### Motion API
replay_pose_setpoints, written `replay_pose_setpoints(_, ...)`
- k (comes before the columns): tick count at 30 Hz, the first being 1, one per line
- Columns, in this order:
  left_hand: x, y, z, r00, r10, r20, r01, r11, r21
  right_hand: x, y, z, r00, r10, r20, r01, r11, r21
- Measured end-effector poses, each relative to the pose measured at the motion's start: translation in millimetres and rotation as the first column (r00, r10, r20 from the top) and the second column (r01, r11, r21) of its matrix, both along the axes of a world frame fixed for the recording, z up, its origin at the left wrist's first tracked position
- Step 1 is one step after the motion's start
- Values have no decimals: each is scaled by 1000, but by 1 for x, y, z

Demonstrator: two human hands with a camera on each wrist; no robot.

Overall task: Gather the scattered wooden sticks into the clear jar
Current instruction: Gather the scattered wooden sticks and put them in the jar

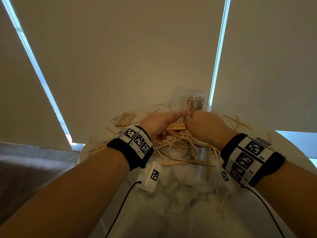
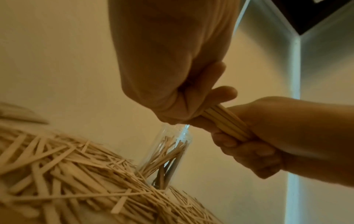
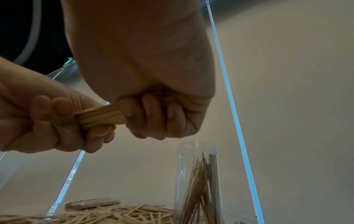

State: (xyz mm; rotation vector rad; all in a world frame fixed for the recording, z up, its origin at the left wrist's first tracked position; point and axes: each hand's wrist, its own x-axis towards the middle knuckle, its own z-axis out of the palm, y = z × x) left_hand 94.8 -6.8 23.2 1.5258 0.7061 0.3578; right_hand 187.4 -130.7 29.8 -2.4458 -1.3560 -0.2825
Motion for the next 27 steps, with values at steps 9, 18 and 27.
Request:
replay_pose_setpoints(9, 1, 8, 2, 992, 126, 24, -126, 992, 25, 0, 12, 0, 974, -111, 196, 95, 991, 93)
replay_pose_setpoints(18, 5, 7, 3, 989, 148, 24, -146, 914, 380, 2, 14, -3, 972, -90, 215, 60, 988, 144)
replay_pose_setpoints(27, 28, 13, 10, 977, 81, 199, -74, 996, -39, 20, 15, 8, 868, -188, 460, 117, 977, 178)
